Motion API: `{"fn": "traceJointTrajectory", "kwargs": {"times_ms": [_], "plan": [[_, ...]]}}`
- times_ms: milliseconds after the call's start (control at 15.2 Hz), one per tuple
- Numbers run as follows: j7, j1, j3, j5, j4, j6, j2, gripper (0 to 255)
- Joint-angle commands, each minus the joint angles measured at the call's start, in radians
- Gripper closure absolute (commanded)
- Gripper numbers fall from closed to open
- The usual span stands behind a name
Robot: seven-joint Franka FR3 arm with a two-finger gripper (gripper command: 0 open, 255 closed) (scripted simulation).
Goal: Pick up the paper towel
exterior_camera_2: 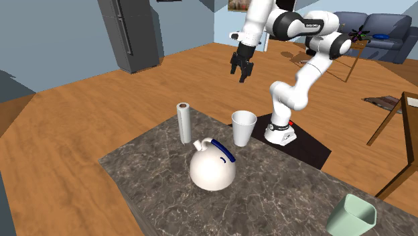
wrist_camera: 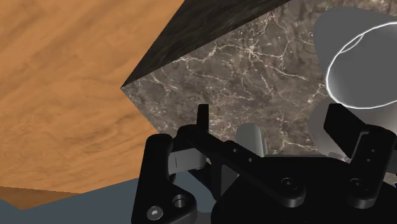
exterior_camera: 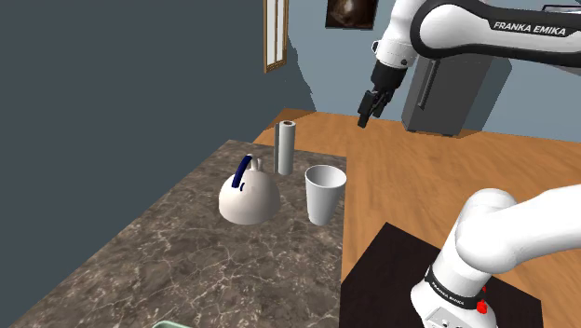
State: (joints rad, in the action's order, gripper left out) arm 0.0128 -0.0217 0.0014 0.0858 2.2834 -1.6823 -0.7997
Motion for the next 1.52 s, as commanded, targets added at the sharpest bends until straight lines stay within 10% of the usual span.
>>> {"fn": "traceJointTrajectory", "kwargs": {"times_ms": [0, 1452], "plan": [[0.000, 0.000, 0.000, 0.000, 0.000, 0.000, 0.000, 0], [0.105, 0.025, -0.041, -0.144, -0.921, 0.137, 1.045, 0]]}}
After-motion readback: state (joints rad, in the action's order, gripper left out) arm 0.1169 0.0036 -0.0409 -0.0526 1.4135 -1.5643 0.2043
